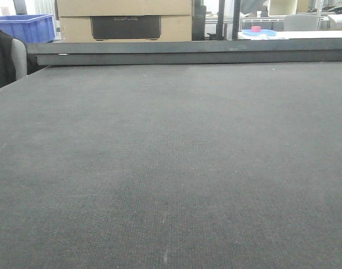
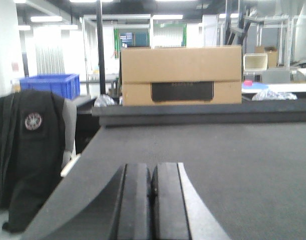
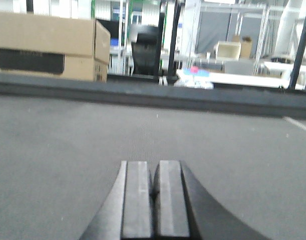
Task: Place valve from conveyor to right shelf box
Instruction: 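Lower both grippers over the two white-and-silver valves on the conveyor, then close the left and right grippers around each valve body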
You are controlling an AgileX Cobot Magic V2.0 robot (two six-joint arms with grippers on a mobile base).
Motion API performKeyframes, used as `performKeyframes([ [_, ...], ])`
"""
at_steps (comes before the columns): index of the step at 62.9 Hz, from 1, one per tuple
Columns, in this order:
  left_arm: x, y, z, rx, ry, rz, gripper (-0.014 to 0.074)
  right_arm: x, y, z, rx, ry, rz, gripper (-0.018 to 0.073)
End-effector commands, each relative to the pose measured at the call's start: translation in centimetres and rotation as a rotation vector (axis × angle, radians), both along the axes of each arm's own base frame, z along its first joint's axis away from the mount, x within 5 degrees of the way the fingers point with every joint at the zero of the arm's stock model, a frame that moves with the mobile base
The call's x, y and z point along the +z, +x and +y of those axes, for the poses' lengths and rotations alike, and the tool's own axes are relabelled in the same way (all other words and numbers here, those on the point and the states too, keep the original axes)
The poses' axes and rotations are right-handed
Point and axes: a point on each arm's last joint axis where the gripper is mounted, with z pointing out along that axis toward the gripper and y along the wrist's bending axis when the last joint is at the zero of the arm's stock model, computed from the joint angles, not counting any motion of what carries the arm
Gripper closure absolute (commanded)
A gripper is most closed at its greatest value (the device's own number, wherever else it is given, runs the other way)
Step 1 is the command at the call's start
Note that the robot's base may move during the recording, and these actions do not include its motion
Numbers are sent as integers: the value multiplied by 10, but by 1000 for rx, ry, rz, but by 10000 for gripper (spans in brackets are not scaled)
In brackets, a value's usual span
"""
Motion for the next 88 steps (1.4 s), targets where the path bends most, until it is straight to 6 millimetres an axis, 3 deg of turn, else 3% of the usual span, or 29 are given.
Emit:
performKeyframes([
  [1,4,-1,-1,-4,25,-40,706,7,-1,-1,-12,-5,-84,721],
  [5,4,-1,-1,1,39,-21,706,6,-1,-1,-11,-2,-67,721],
  [10,20,-5,1,18,48,-5,706,15,-3,0,1,16,-28,721],
  [18,65,-20,5,61,33,42,706,56,-15,1,18,13,-49,721],
  [25,100,-23,8,90,15,159,706,86,-14,2,28,9,1,721],
  [33,136,-6,9,104,-2,294,706,110,2,4,41,3,140,721],
  [44,161,39,10,112,-52,636,706,131,43,6,57,-3,377,721],
  [52,164,78,9,120,-71,896,706,136,73,9,79,-11,620,721],
  [65,152,127,5,89,-113,1051,706,139,112,12,108,-20,933,721],
  [77,133,151,5,95,-109,1148,706,135,129,13,122,-24,1086,721],
  [88,123,161,5,98,-108,1191,706,119,143,13,130,-27,1247,721],
])
